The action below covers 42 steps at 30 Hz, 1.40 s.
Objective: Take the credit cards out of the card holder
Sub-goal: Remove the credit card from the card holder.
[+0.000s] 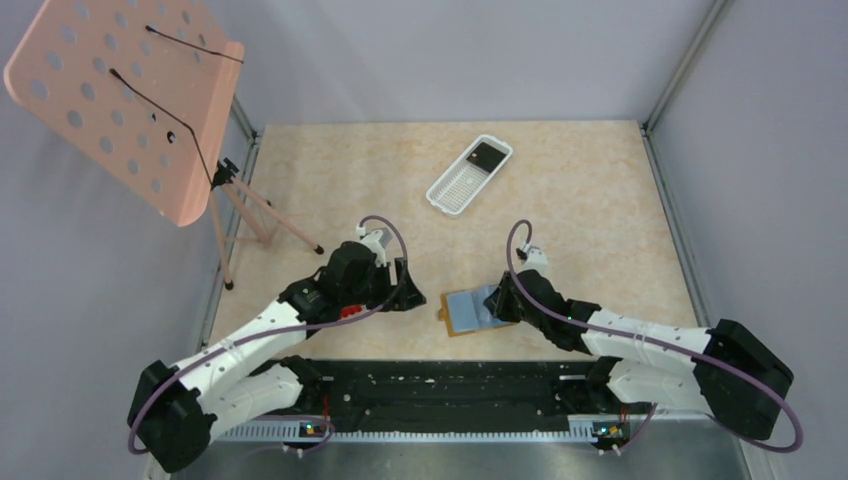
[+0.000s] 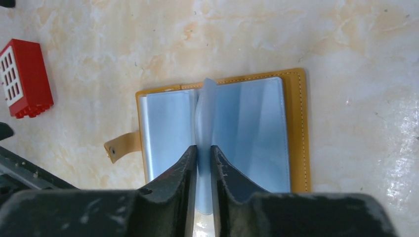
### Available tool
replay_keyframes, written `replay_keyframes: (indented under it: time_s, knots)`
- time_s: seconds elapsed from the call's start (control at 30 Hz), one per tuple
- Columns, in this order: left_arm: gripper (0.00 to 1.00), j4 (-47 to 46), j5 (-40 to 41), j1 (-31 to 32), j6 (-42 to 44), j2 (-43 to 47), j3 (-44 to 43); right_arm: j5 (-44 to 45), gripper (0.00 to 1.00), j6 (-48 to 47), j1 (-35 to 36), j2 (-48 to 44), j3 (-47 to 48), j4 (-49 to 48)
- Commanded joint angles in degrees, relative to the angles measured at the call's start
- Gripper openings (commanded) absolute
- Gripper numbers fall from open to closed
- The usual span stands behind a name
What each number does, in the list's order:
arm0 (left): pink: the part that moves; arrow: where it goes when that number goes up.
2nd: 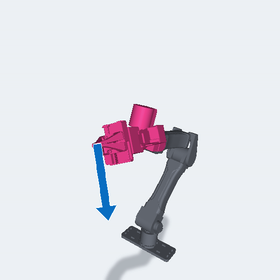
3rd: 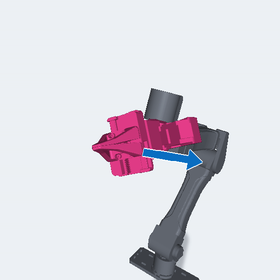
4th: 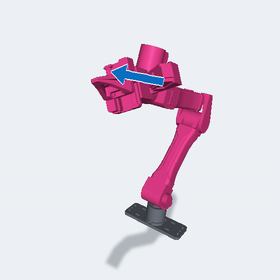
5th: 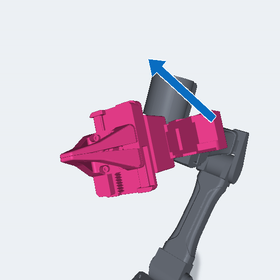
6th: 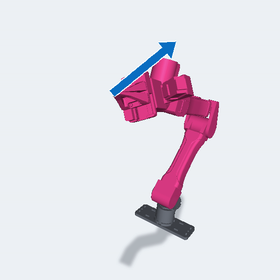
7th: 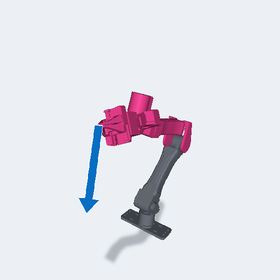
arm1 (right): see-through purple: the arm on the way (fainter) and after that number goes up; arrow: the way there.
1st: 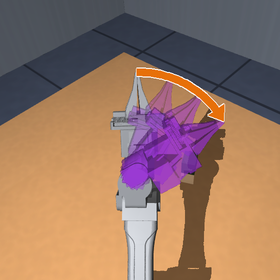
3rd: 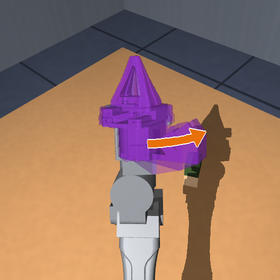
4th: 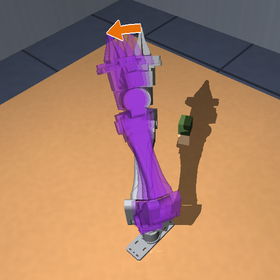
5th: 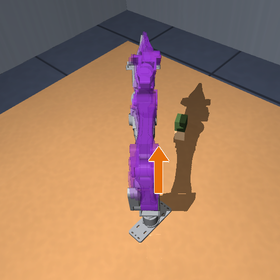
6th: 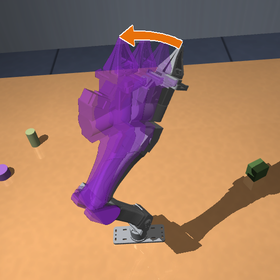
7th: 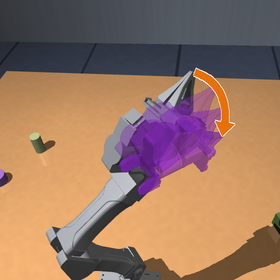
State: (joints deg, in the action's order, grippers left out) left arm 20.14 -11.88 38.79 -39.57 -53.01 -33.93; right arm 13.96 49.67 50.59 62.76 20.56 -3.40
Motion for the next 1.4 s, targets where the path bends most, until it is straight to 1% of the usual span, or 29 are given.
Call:
replay_keyframes:
  time_s: [0.0,0.1,0.13,0.2,0.4,0.6,0.67,0.77,0.83,0.9,0.97,1.0,1.03,1.07,1.13,1.2,1.27,1.37]
  knots:
    - [0.74,-9.8,-2.1,1.0,-2.4,-4.0,0.8,0.8,0.2,-0.1,-1.0,-4.2,-0.4,1.0]
    - [0.74,-11.7,-1.9,1.8,-3.0,-7.1,0.6,2.7,0.39,-1.1,-1.2,-6.4,0.8,6.2]
    - [0.74,-12.6,-1.7,2.4,-3.1,-8.0,0.5,3.1,0.43,-1.4,-1.2,-7.1,1.6,8.3]
    - [0.74,-13.9,-1.2,3.3,-3.5,-10.0,0.4,3.1,0.48,-2.2,-1.2,-8.7,2.7,10.7]
    - [0.74,-17.2,0.3,5.7,-3.8,-16.8,-1.1,-0.3,0.51,-3.9,-1.2,-12.6,5.3,14.0]
    - [0.74,-18.9,1.7,7.3,-3.4,-23.1,-2.9,-0.3,0.52,-4.4,-1.1,-15.7,6.0,16.3]
    - [0.74,-19.4,2.2,7.8,-3.2,-25.1,-3.4,-0.7,0.52,-4.8,-1.1,-15.9,6.1,16.4]
    - [0.71,-19.6,2.3,8.3,-3.0,-28.2,-4.3,-1.9,0.52,-5.3,-1.2,-15.5,6.2,15.9]
    - [0.66,-20.5,1.8,8.5,-2.9,-29.3,-4.5,-3.6,0.53,-5.5,-1.2,-15.3,6.1,14.9]
    - [0.57,-22.0,1.3,8.8,-3.0,-29.8,-4.4,-5.5,0.54,-5.8,-1.2,-15.0,5.9,13.2]
    - [0.41,-22.5,1.1,8.9,-2.9,-29.7,-4.2,-7.3,0.54,-5.7,-1.2,-14.4,5.4,10.9]
    - [0.28,-22.4,1.2,9.0,-2.8,-29.5,-4.2,-8.0,0.54,-5.6,-1.2,-14.1,5.0,9.7]
    - [0.19,-22.4,1.0,8.9,-2.8,-29.2,-4.2,-8.6,0.54,-5.4,-1.2,-13.6,4.7,8.7]
    - [0.11,-22.2,0.8,9.0,-2.8,-28.7,-4.2,-8.9,0.54,-5.4,-1.1,-12.8,4.4,7.6]
    - [0.0,-22.1,0.4,9.0,-2.7,-27.6,-3.9,-9.2,0.54,-5.6,-1.1,-10.8,4.1,6.2]
    - [0.0,-22.3,0.0,9.3,-2.9,-25.6,-3.3,-9.4,0.57,-6.3,-1.1,-8.3,4.3,5.7]
    - [0.0,-22.6,-0.2,9.4,-3.0,-23.8,-2.5,-9.4,0.65,-7.2,-0.8,-5.8,4.7,5.5]
    - [0.0,-23.2,-0.8,9.4,-3.0,-21.6,-1.6,-6.8,0.66,-8.0,-0.1,-2.5,5.5,6.3]
